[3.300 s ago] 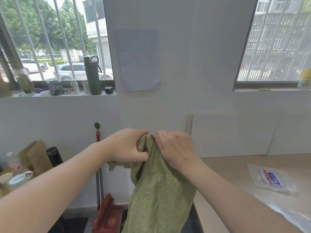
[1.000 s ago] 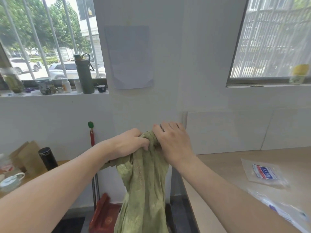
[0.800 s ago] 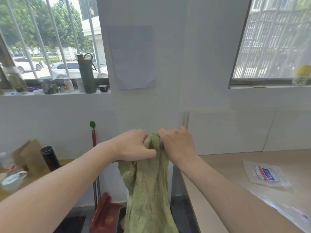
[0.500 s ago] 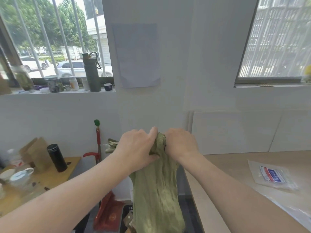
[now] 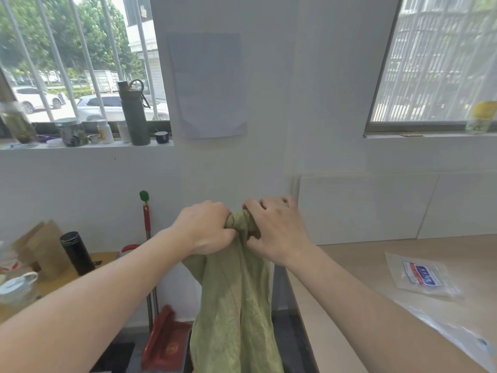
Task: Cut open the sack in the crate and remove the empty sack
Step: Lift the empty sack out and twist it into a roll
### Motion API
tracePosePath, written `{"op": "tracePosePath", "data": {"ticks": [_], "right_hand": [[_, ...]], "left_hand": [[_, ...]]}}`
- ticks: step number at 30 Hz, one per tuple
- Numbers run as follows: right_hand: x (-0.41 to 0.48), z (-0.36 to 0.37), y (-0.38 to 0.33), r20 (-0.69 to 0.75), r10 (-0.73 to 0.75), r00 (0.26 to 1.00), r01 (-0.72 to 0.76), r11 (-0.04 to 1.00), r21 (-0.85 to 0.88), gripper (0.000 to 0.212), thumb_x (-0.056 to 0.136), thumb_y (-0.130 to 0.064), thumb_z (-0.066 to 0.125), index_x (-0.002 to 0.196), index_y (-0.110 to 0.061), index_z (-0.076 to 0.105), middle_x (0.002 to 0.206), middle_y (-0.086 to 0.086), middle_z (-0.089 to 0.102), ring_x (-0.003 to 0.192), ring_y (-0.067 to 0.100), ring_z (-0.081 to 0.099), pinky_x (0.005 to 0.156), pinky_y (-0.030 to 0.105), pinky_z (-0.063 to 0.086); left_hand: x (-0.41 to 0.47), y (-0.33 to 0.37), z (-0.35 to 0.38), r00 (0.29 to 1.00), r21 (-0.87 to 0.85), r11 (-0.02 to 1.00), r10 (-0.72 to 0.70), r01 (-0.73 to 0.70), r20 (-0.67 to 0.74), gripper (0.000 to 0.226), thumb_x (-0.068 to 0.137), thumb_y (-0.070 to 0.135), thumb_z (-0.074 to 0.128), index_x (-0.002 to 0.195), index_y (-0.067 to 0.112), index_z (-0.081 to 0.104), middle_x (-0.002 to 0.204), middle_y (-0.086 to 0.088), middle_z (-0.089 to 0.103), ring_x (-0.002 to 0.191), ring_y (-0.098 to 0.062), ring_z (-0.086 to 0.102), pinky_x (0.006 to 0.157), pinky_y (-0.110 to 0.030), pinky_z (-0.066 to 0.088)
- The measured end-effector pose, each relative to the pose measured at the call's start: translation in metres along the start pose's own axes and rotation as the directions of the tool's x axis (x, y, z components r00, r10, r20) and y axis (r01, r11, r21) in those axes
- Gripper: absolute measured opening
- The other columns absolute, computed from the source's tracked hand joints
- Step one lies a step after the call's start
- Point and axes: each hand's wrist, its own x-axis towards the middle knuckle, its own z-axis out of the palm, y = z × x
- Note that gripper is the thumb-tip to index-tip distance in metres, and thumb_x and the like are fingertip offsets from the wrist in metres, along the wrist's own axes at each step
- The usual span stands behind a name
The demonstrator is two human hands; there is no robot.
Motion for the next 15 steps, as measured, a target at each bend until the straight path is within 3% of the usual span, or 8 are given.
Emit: {"op": "tracePosePath", "data": {"ticks": [3,7,9,11,13,15], "right_hand": [[-0.005,-0.001,0.001,-0.066,-0.035,0.997,0.033,0.999,-0.029,0.070,0.062,-0.046,0.067,0.127,-0.024,0.053,0.113,0.002,0.055,0.103,0.024,0.056,0.098,0.048,0.030],[-0.004,-0.003,0.002,-0.069,-0.034,0.997,0.029,0.997,-0.066,0.090,0.051,-0.056,0.077,0.130,-0.021,0.051,0.115,0.003,0.055,0.110,0.025,0.053,0.104,0.050,0.024],[-0.001,-0.003,0.002,-0.093,-0.012,0.996,0.003,0.996,-0.088,0.083,0.048,-0.052,0.083,0.119,-0.020,0.054,0.107,0.002,0.056,0.101,0.026,0.056,0.102,0.049,0.025],[0.002,-0.004,0.002,-0.147,-0.001,0.989,-0.017,0.992,-0.122,0.063,0.049,-0.043,0.085,0.101,-0.019,0.058,0.093,0.000,0.059,0.089,0.026,0.058,0.096,0.047,0.028],[0.006,-0.005,0.001,-0.166,-0.009,0.986,-0.012,0.992,-0.125,0.042,0.053,-0.034,0.084,0.081,-0.020,0.056,0.076,-0.002,0.060,0.074,0.026,0.059,0.090,0.045,0.029],[0.009,-0.005,-0.001,-0.150,-0.014,0.989,-0.005,0.992,-0.124,0.035,0.056,-0.023,0.081,0.066,-0.024,0.047,0.060,-0.003,0.057,0.061,0.026,0.057,0.086,0.044,0.029]], "left_hand": [[0.009,-0.008,-0.005,0.997,-0.283,0.956,-0.063,0.073,0.044,0.032,0.081,0.040,0.068,0.073,0.008,0.068,0.076,-0.010,0.073,0.075,-0.031,0.069,0.073,-0.044,0.059],[0.011,-0.007,-0.012,0.987,-0.584,0.799,-0.074,0.146,0.146,0.039,0.076,0.033,0.076,0.075,-0.005,0.065,0.070,-0.013,0.072,0.066,-0.030,0.069,0.072,-0.045,0.057],[0.009,-0.003,-0.015,0.981,-0.648,0.747,-0.024,0.147,0.194,0.026,0.082,0.024,0.076,0.074,0.002,0.066,0.067,-0.007,0.068,0.062,-0.022,0.065,0.067,-0.036,0.053],[0.006,0.001,-0.019,0.970,-0.665,0.735,0.040,0.134,0.239,0.019,0.084,0.024,0.075,0.074,0.011,0.065,0.066,-0.004,0.065,0.061,-0.019,0.062,0.063,-0.030,0.048],[0.003,0.003,-0.021,0.959,-0.637,0.763,0.087,0.111,0.271,0.024,0.085,0.029,0.075,0.072,0.015,0.060,0.065,0.000,0.062,0.059,-0.017,0.060,0.060,-0.027,0.046],[0.000,0.003,-0.022,0.959,-0.566,0.821,0.101,0.070,0.265,0.030,0.084,0.035,0.077,0.069,0.017,0.058,0.063,0.004,0.061,0.058,-0.013,0.059,0.059,-0.027,0.047]]}}
